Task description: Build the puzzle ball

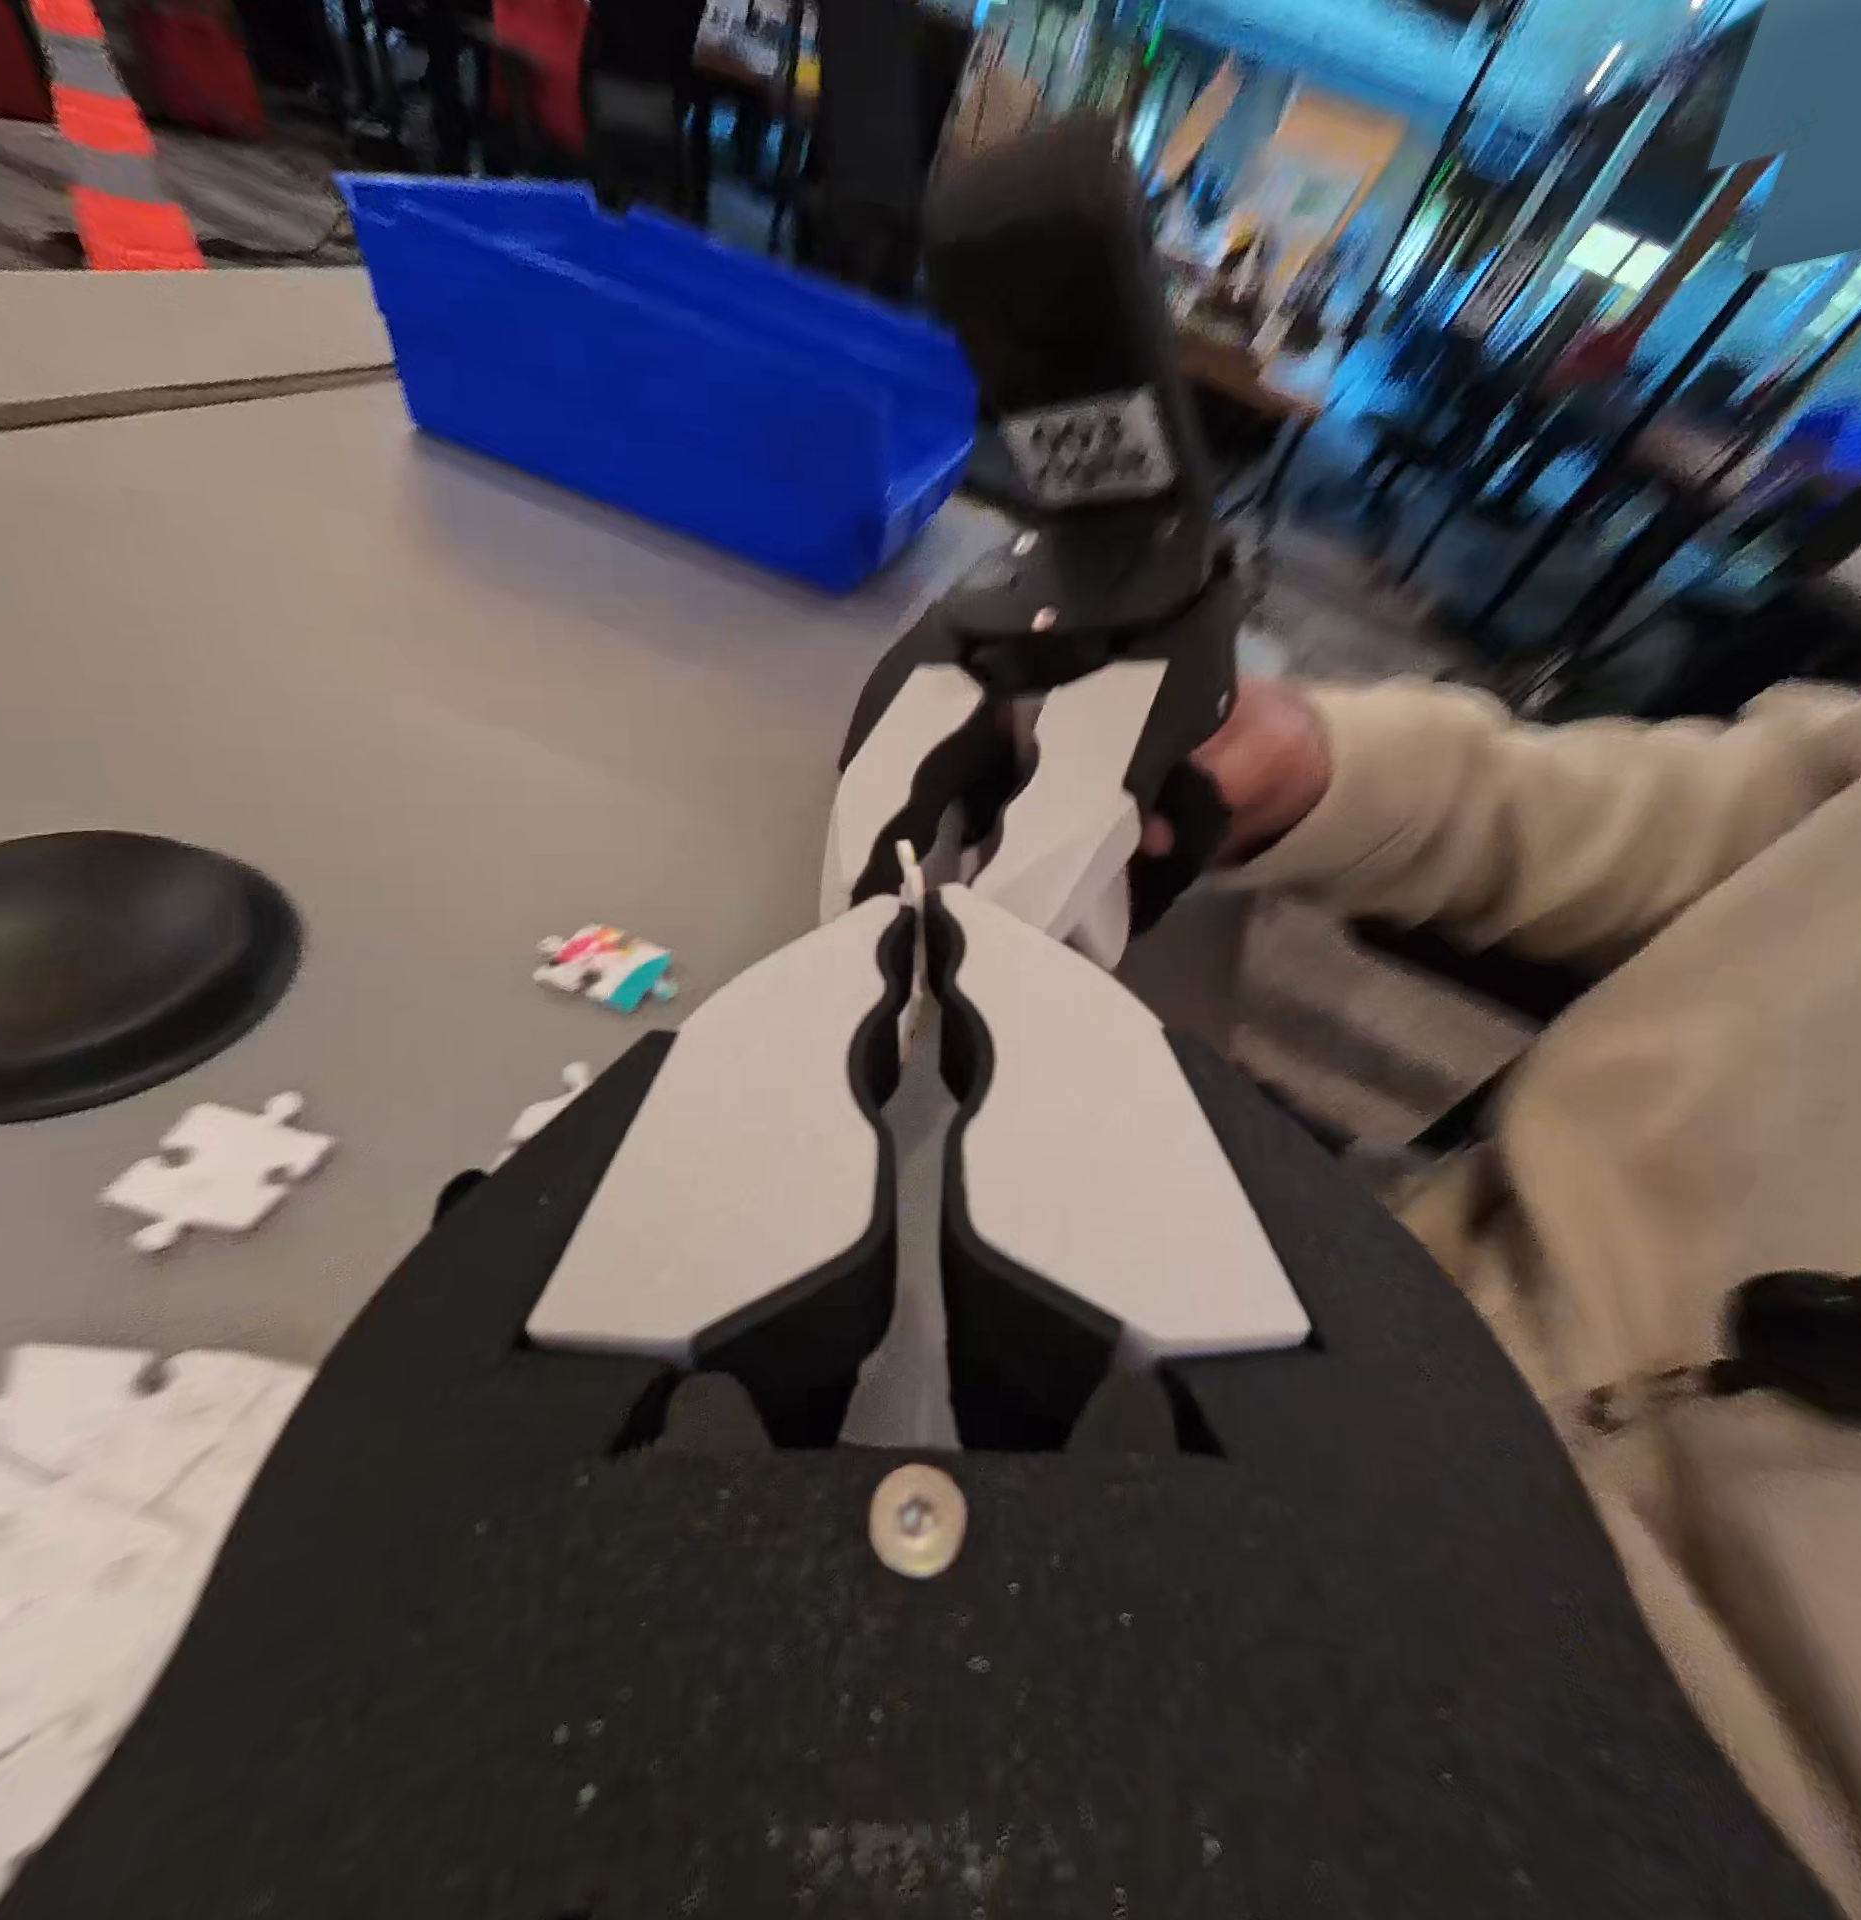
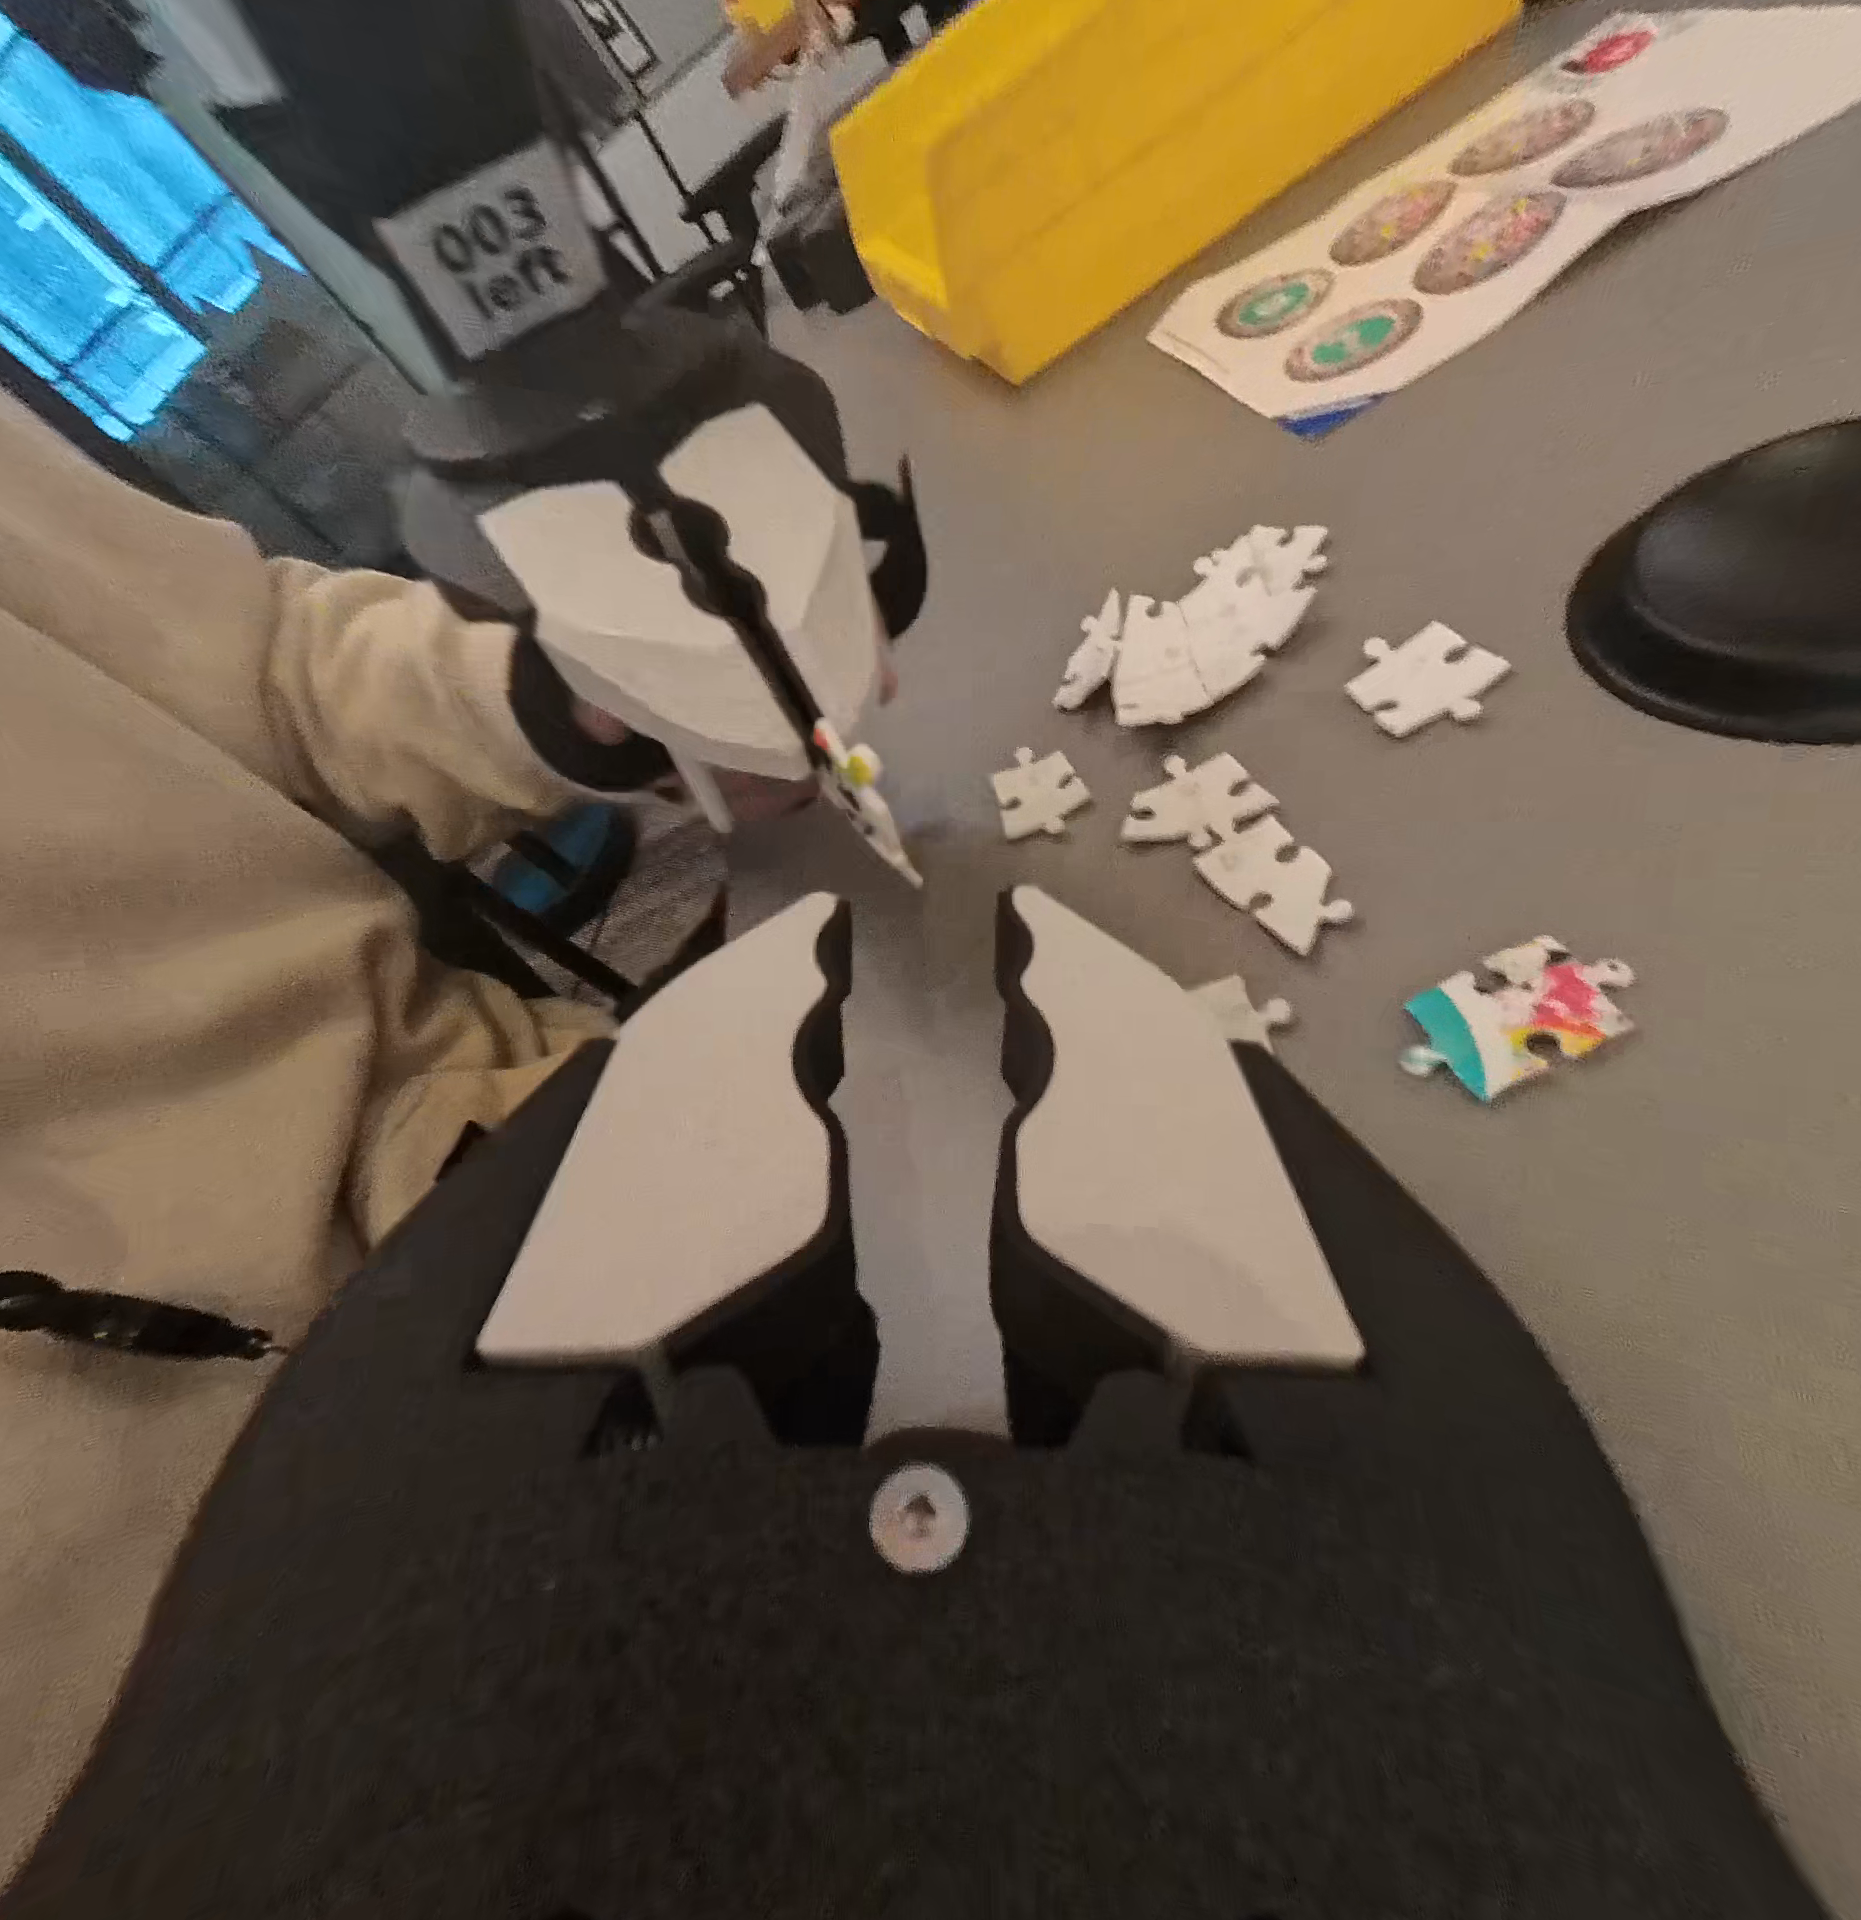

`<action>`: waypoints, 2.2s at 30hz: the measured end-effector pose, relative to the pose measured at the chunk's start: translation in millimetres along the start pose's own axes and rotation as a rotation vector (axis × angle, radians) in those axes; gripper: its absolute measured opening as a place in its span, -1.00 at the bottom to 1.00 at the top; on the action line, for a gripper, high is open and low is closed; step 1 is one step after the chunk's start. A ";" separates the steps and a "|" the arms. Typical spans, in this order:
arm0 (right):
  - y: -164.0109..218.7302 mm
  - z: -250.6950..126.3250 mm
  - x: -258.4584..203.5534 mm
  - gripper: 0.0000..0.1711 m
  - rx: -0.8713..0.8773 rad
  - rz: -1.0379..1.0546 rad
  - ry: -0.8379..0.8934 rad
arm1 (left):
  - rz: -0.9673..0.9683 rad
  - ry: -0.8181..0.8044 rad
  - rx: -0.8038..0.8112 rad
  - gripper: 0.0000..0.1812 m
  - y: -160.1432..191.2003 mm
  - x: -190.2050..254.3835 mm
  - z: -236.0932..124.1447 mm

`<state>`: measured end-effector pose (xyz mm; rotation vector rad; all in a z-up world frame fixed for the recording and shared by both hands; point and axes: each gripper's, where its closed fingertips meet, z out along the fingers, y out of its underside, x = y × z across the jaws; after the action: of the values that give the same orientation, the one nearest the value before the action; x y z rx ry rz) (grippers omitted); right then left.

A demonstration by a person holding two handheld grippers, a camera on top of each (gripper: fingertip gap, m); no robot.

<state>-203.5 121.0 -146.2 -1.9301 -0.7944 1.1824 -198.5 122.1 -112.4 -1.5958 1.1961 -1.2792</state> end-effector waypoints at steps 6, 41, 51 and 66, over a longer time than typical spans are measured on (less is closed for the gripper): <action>-10.8 -2.7 -14.0 -0.98 0.019 -0.119 -0.024 | -0.058 0.042 0.034 -1.00 -3.4 -2.2 -2.6; 13.6 -18.0 93.7 -0.58 -0.313 -0.259 0.504 | 0.377 -0.261 -0.489 -1.00 59.2 -84.0 7.3; 23.9 2.4 115.6 -0.61 -0.386 -0.253 0.463 | 0.380 -0.302 -0.468 -1.00 51.8 -79.8 2.9; -47.2 -382.2 247.4 -0.61 -0.205 0.005 1.259 | 0.160 -0.424 -0.495 -0.43 82.1 -91.1 -84.9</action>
<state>235.2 244.1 -101.8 -2.2965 -0.1946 -0.2533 -304.0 186.5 -195.9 -1.9461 1.3885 -0.5194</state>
